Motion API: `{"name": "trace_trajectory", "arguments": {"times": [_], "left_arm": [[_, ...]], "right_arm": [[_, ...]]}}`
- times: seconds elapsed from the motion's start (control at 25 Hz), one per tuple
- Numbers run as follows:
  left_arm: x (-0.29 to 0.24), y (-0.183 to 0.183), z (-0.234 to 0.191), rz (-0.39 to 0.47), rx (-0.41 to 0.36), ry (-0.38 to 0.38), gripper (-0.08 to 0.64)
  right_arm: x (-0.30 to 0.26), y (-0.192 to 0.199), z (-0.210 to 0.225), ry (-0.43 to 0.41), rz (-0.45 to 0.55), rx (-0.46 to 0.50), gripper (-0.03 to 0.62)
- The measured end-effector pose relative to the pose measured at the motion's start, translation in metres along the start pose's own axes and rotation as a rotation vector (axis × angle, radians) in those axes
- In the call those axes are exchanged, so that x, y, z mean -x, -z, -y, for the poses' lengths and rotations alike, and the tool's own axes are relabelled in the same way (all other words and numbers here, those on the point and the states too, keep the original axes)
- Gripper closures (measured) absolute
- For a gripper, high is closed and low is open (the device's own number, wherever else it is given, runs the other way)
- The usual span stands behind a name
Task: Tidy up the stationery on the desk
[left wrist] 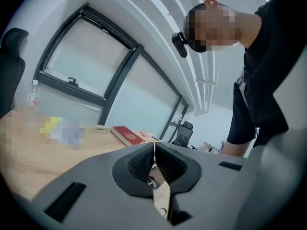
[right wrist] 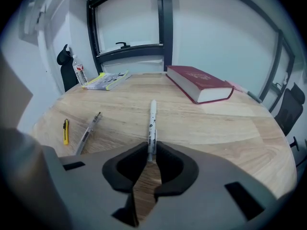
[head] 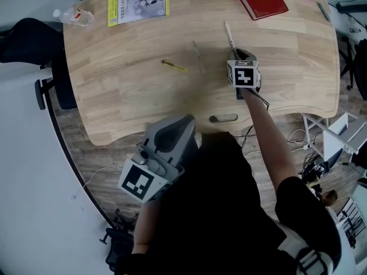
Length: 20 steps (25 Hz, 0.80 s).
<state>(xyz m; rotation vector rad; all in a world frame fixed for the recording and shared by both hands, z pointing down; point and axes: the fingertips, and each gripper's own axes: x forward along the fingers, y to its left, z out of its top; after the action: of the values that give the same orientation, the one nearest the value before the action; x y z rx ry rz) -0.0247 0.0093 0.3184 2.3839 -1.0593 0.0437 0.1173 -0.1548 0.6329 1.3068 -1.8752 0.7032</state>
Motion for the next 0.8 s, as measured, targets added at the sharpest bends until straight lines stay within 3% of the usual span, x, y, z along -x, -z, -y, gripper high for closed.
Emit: {"name": "trace_trajectory", "arguments": {"times": [0.36,0.8], "left_arm": [[0.004,-0.001,0.002,0.011,-0.004,-0.001,0.525],[0.008,-0.002,0.005,0.022,-0.006,-0.003,0.525]], "right_arm": [[0.009,-0.003,-0.003,0.019,0.019,-0.007,0.523],[0.037,0.004,-0.05,-0.064,0.05,-0.006,0.523]]}}
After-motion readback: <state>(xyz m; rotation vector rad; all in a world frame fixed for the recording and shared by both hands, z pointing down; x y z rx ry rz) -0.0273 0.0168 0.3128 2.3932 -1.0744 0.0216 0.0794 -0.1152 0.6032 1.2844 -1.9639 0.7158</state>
